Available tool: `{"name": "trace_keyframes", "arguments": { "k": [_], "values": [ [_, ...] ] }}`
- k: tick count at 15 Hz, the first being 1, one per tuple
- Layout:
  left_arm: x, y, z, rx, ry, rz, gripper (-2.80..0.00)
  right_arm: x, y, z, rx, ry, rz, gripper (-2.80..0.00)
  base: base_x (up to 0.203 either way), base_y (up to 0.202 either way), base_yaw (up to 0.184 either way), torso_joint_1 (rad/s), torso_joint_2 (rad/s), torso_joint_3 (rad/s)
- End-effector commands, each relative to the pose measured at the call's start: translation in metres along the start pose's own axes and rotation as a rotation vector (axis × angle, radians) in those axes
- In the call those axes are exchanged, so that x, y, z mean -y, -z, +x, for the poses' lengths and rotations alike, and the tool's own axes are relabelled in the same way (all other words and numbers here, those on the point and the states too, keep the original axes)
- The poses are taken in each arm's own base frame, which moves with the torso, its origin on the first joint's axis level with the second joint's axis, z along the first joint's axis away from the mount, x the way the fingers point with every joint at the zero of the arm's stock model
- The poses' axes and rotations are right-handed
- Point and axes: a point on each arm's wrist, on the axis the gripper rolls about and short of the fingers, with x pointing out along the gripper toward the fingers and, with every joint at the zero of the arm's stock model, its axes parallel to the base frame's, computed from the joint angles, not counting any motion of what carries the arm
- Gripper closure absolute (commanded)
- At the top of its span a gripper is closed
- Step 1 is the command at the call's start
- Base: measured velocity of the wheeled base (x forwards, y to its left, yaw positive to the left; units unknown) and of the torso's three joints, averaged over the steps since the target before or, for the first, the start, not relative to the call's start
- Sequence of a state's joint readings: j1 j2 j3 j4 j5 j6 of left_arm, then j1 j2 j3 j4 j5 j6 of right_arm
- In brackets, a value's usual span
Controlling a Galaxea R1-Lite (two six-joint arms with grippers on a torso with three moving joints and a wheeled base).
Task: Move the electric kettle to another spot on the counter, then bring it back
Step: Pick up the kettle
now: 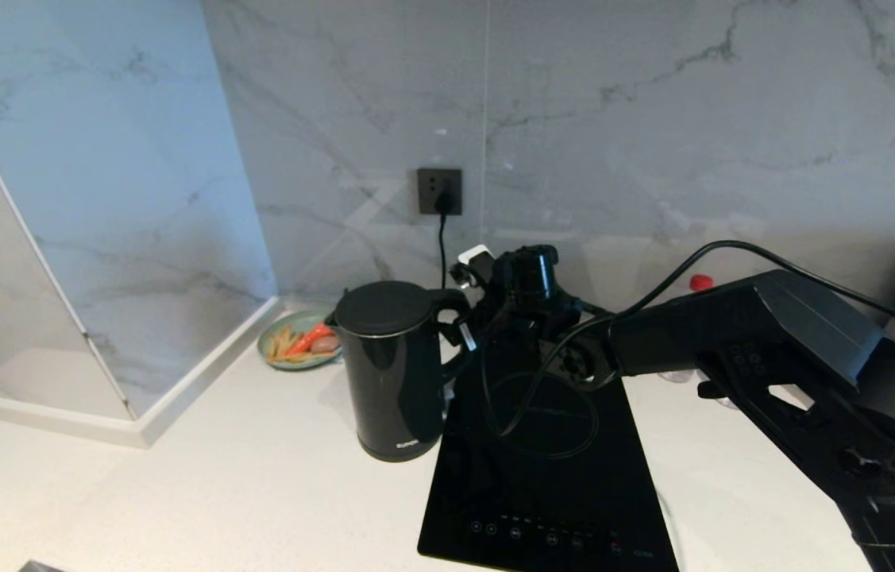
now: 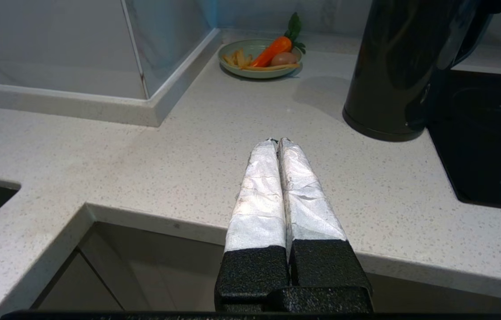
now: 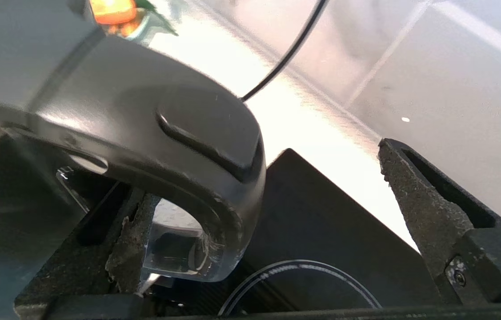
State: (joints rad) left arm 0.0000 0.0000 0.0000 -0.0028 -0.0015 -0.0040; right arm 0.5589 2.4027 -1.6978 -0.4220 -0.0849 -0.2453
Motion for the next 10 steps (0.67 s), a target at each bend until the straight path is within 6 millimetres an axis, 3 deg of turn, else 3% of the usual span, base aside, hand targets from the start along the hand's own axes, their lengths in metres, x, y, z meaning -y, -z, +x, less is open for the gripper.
{"name": "trace_keyframes", "arguments": {
  "k": [1, 4, 10],
  "values": [
    [0.000, 0.001, 0.000, -0.001, 0.000, -0.001, 0.00, -0.003, 0.009, 0.006, -0.010, -0.009, -0.001, -2.80, 0.000, 0.000, 0.000, 0.000, 0.00, 0.000],
    [0.000, 0.001, 0.000, -0.001, 0.000, -0.001, 0.00, -0.005, 0.011, 0.011, 0.014, -0.011, -0.001, -2.80, 0.000, 0.000, 0.000, 0.000, 0.00, 0.000],
    [0.000, 0.001, 0.000, -0.001, 0.000, -0.001, 0.00, -0.002, -0.003, 0.011, 0.070, -0.003, -0.003, -2.80, 0.000, 0.000, 0.000, 0.000, 0.00, 0.000]
  ]
}}
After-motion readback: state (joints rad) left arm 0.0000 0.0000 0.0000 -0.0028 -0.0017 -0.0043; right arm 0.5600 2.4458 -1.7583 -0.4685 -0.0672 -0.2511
